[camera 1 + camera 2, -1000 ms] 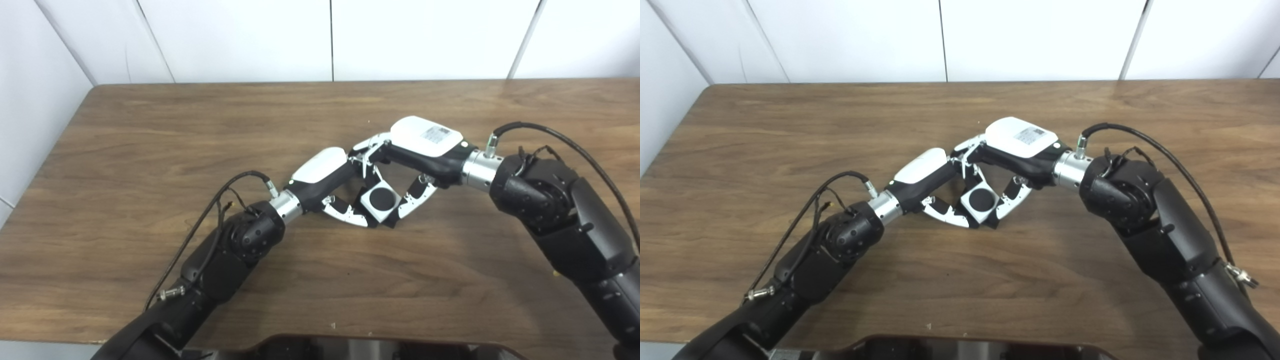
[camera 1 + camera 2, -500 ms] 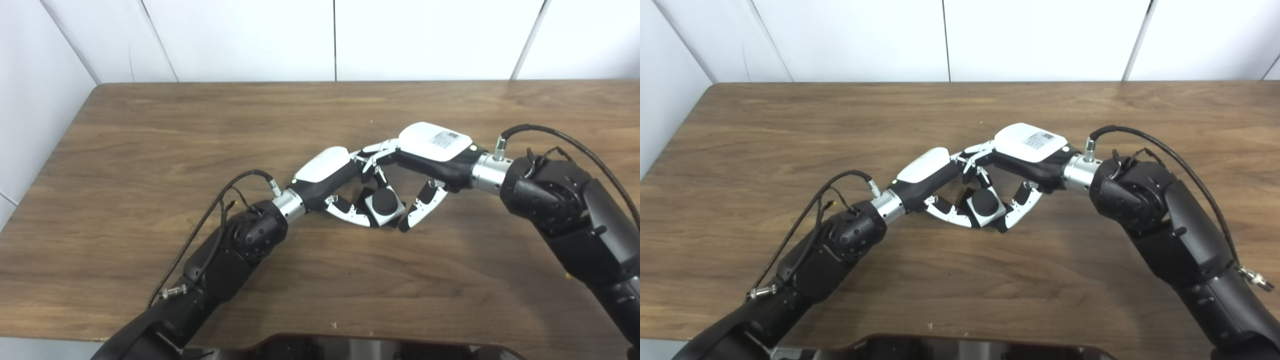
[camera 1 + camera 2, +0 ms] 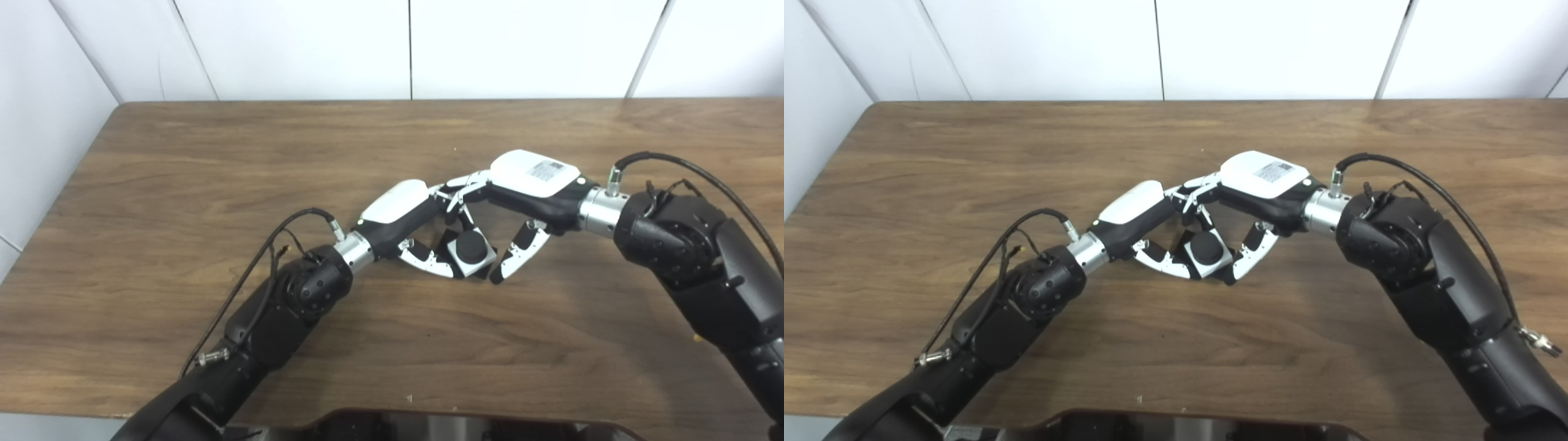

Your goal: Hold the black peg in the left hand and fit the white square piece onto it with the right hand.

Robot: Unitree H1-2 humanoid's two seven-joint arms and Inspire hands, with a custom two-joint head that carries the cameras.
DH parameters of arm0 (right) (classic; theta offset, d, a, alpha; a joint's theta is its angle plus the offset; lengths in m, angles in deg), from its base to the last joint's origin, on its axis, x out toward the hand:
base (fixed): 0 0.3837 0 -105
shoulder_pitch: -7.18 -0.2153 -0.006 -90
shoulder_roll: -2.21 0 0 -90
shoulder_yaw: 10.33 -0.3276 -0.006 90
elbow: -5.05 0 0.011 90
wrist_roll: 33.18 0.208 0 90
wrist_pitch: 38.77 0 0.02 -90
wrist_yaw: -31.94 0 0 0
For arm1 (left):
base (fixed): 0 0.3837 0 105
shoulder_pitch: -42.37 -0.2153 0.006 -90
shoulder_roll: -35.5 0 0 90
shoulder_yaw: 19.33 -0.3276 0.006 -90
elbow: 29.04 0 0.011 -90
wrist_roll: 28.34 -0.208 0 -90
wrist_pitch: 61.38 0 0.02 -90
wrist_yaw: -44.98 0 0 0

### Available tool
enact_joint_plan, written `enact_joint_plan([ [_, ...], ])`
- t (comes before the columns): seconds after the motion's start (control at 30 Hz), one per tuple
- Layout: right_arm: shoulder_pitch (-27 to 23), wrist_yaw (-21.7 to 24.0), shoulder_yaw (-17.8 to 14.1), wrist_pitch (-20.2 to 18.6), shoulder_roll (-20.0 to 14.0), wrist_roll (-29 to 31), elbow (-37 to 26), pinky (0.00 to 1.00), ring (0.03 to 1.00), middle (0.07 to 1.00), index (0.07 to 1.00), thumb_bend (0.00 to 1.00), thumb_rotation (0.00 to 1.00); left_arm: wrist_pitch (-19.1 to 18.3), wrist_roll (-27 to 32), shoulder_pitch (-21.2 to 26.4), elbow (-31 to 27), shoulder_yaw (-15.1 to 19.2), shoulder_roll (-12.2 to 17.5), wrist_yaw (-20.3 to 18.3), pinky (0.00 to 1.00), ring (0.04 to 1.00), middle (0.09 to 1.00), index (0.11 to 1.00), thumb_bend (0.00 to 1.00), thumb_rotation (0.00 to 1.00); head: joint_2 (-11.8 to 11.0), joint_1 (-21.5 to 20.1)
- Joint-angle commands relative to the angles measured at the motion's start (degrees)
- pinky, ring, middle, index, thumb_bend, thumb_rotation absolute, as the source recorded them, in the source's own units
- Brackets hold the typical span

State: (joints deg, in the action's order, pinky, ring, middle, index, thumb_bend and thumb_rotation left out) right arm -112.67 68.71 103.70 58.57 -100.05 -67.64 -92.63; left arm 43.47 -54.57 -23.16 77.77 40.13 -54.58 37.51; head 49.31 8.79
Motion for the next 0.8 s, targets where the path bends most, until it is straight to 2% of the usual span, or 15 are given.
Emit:
enact_joint_plan([
  [0.0, -2.30, 0.69, -1.26, -1.14, -1.29, -0.39, -0.76, 0.76, 0.859, 0.870, 0.807, 0.90, 0.26, -2.75, -3.35, -3.82, 3.44, -3.44, 0.54, -5.61, 0.78, 0.928, 0.872, 0.492, 0.52, 0.07, -0.09, -0.53],
  [0.33, -3.30, 0.42, -3.86, -2.51, -1.07, -0.94, -1.34, 0.73, 0.851, 0.866, 0.807, 0.90, 0.25, -2.61, -2.81, -4.21, 3.35, -2.95, 1.74, -5.76, 0.77, 0.926, 0.874, 0.497, 0.52, 0.07, -1.50, -5.13],
  [0.4, -3.30, 0.03, -4.62, -2.75, -1.03, -0.76, -1.25, 0.72, 0.845, 0.862, 0.806, 0.90, 0.25, -2.51, -2.63, -4.39, 3.16, -2.77, 2.10, -5.74, 0.78, 0.923, 0.871, 0.636, 0.72, 0.10, -1.90, -6.01],
  [0.47, -3.15, -0.32, -5.17, -2.84, -0.94, -0.67, -1.22, 0.71, 0.839, 0.858, 0.804, 0.90, 0.26, -2.23, -2.52, -4.56, 3.16, -2.64, 2.34, -5.57, 0.78, 0.921, 0.870, 0.706, 0.80, 0.11, -2.36, -6.71],
  [0.63, -2.11, -1.77, -7.19, -3.22, -0.48, -0.33, -0.65, 0.69, 0.822, 0.846, 0.801, 0.90, 0.34, -2.14, -2.36, -5.04, 3.05, -2.17, 2.94, -5.29, 0.77, 0.919, 0.868, 0.810, 0.84, 0.12, -4.26, -8.73],
  [0.77, -0.90, -3.21, -8.82, -4.06, -0.22, 0.07, -0.19, 0.68, 0.817, 0.845, 0.803, 0.90, 0.34, -1.54, -1.29, -5.69, 3.24, -1.00, 3.11, -4.45, 0.76, 0.912, 0.872, 0.873, 0.85, 0.11, -5.44, -9.76],
])
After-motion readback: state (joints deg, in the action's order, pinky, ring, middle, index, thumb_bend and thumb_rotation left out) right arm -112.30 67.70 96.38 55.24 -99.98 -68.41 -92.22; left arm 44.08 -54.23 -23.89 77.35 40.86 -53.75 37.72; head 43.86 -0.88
